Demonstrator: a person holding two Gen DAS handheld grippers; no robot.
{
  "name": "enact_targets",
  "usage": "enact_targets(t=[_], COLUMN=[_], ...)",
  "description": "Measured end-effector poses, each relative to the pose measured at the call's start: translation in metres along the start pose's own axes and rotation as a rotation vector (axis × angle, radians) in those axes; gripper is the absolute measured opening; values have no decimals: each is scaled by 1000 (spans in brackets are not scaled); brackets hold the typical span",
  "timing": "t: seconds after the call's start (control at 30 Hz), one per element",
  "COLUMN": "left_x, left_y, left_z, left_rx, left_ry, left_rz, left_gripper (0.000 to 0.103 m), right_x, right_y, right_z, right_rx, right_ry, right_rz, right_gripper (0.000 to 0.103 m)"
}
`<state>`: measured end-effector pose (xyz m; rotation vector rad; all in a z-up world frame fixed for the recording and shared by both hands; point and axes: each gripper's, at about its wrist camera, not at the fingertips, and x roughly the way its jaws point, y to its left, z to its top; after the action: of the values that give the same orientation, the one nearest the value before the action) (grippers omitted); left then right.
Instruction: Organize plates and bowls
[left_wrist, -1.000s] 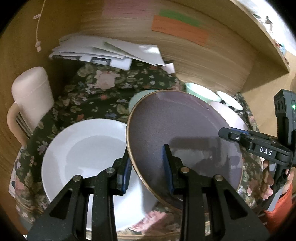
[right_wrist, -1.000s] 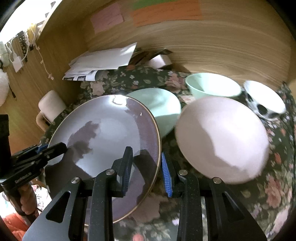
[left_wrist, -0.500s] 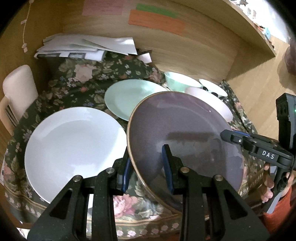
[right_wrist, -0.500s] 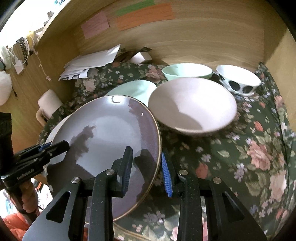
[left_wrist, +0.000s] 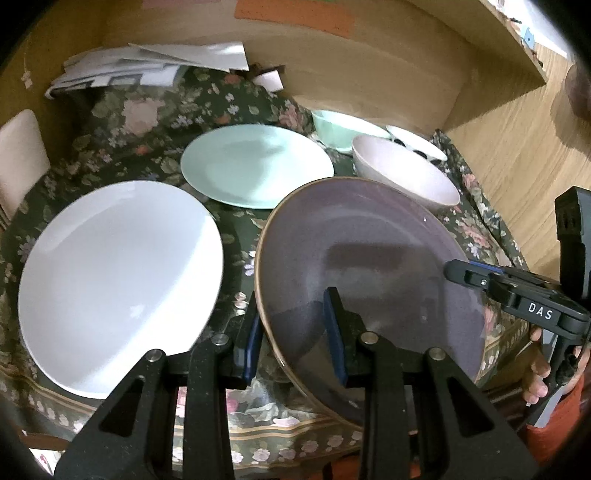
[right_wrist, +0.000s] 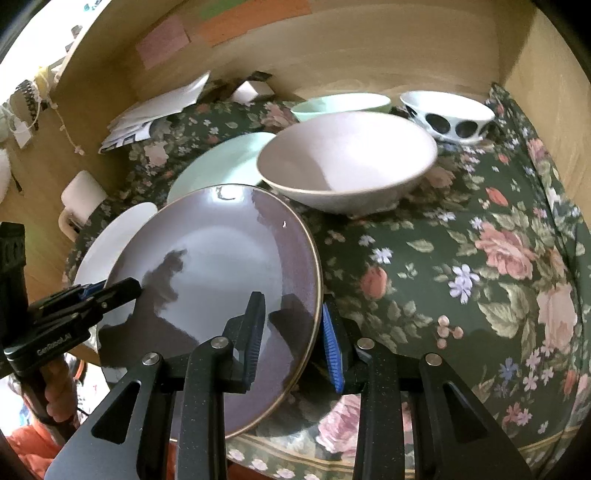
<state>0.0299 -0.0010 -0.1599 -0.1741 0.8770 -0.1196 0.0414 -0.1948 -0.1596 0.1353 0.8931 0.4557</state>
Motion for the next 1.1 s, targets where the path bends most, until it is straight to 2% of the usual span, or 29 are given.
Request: enact_targets(t=[0.43,0.9,1.1], left_x=[26,35,17], left_y=[-6,-4,-3], left_z=[-1,7,10], left_rx=[0,21,59], left_ry=[57,43,-28], left_rz=[-5,18,38], left_gripper=[33,34,35], right_x=[10,14,-3], right_y=[-10,-13,-9], right_z=[-6,-2,1], right_rx=[22,-1,-15], right_ry=[-6,-9,-58], right_rz=[-50,-52,-75], right_gripper=[28,30,49])
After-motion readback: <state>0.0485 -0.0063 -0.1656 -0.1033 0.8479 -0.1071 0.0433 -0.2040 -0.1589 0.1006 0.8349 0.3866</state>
